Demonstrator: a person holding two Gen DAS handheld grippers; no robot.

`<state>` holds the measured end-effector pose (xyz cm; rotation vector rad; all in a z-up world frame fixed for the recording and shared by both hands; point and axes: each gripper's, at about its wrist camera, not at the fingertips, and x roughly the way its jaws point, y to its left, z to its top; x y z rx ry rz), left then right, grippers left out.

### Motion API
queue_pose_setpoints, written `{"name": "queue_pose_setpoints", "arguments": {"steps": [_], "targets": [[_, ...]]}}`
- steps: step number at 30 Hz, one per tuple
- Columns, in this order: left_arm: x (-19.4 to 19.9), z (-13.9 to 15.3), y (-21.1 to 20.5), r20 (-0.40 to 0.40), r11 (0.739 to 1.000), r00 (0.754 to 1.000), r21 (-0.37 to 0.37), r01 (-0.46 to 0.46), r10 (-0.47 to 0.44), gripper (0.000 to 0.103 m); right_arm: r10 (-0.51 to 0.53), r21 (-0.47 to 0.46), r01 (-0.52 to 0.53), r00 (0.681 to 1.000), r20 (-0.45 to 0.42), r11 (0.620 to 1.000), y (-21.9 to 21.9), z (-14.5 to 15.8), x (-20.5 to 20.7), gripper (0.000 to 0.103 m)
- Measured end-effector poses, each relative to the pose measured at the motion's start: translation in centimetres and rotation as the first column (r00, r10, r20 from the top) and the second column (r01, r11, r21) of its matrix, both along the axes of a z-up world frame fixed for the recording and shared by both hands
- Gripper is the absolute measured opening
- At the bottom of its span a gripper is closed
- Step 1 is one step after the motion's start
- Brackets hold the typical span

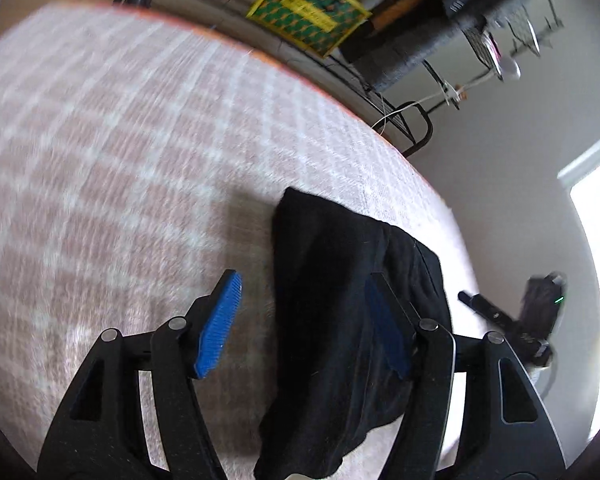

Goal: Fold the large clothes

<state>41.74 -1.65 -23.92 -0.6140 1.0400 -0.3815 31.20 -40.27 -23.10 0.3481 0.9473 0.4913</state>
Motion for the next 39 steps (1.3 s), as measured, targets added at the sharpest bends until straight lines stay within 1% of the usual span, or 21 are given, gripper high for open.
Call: {"name": "queue_pose_setpoints", "arguments": {"steps": [1,2,4,6,8,10,12,14,16,18,21,23,25,27,29,31,32,34,36,38,39], "targets": [[0.1,-0.5,0.5,-0.023,0.999,1.0,-0.04,-0.01,0.009,0.066,-0.025,0.036,0.026,0.999,-0.026,0.999,-1.3,-0.6,0.2,0.063],[0.4,-1.5,1.1,-0.063,0.995,0.998,-0.095,-0.022,0.016,0.066,-0.049,0.072,0.054,0.997,-0.061,0.996,-2.7,-1.4,0.5,0.063],[0.7,-2.8,1.5,-0.112,0.987,0.994,-0.159,-0.033,0.015,0.066,-0.068,0.141,0.086,0.99,-0.125,0.986,-4.2,-3.1,1.1,0.063],[1.1,-3.7,1.7,-0.138,0.979,0.99,-0.201,-0.031,0.003,0.066,-0.079,0.222,0.118,0.981,-0.177,0.968,-5.5,-4.8,1.2,0.064],[1.6,-4.5,1.5,-0.153,0.972,0.988,-0.232,-0.025,-0.011,0.066,-0.07,0.286,0.129,0.975,-0.21,0.95,-6.0,-5.9,1.3,0.064],[1.8,-4.8,1.3,-0.15,0.965,0.989,-0.26,-0.023,-0.017,0.066,-0.053,0.328,0.128,0.972,-0.228,0.936,-5.8,-6.7,1.6,0.064],[2.2,-4.9,1.0,-0.151,0.961,0.988,-0.278,-0.007,-0.036,0.066,-0.023,0.356,0.107,0.972,-0.233,0.928,-5.3,-7.1,1.8,0.064],[2.4,-4.9,0.5,-0.142,0.96,0.988,-0.28,0.013,-0.055,0.066,-0.002,0.35,0.081,0.975,-0.22,0.933,-4.6,-7.0,1.8,0.064],[2.5,-4.7,-0.3,-0.128,0.966,0.989,-0.256,0.04,-0.075,0.066,0.023,0.358,0.058,0.976,-0.218,0.932,-4.0,-7.0,2.0,0.064],[2.3,-4.6,-0.8,-0.119,0.969,0.989,-0.241,0.058,-0.088,0.064,0.026,0.357,0.056,0.975,-0.219,0.932,-3.8,-7.0,2.3,0.064],[2.8,-4.8,-1.5,-0.128,0.968,0.987,-0.243,0.065,-0.098,0.057,0.034,0.345,0.047,0.973,-0.227,0.937,-3.4,-6.9,2.7,0.062],[3.1,-4.8,-1.9,-0.124,0.97,0.987,-0.234,0.07,-0.101,0.055,0.056,0.333,0.03,0.968,-0.246,0.942,-2.3,-7.1,3.0,0.052],[3.3,-4.8,-2.4,-0.116,0.972,0.988,-0.222,0.077,-0.105,0.055,0.069,0.342,0.02,0.967,-0.244,0.939,-1.6,-7.1,3.2,0.05],[3.5,-4.7,-3.0,-0.105,0.973,0.989,-0.216,0.082,-0.107,0.054,0.081,0.369,0.018,0.965,-0.251,0.929,-1.4,-7.5,3.3,0.045],[3.3,-4.7,-3.6,-0.097,0.976,0.99,-0.201,0.082,-0.103,0.054,0.089,0.388,0.018,0.963,-0.255,0.921,-0.6,-7.8,3.8,0.037],[3.5,-4.5,-4.0,-0.092,0.978,0.99,-0.189,0.084,-0.103,0.054,0.099,0.397,0.01,0.962,-0.253,0.918,-0.2,-8.0,4.1,0.034],[3.6,-4.5,-4.2,-0.094,0.979,0.99,-0.185,0.083,-0.102,0.047,0.1,0.397,0.009,0.963,-0.252,0.918,0.0,-8.1,4.1,0.033],[3.6,-4.5,-4.6,-0.093,0.985,0.991,-0.154,0.08,-0.095,0.043,0.099,0.395,0.009,0.962,-0.253,0.919,0.2,-8.0,3.9,0.031],[3.4,-4.0,-5.3,-0.075,0.991,0.992,-0.093,0.092,-0.099,0.038,0.091,0.391,0.019,0.961,-0.26,0.92,-0.1,-8.0,3.6,0.029],[3.1,-3.2,-6.0,-0.05,0.994,0.993,-0.042,0.104,-0.106,0.034,0.074,0.356,0.021,0.965,-0.251,0.934,0.1,-7.4,3.3,0.026],[2.7,-2.7,-6.5,-0.033,0.994,0.993,-0.009,0.112,-0.112,0.033,0.068,0.334,0.018,0.968,-0.243,0.942,0.6,-7.0,3.4,0.025]]}}
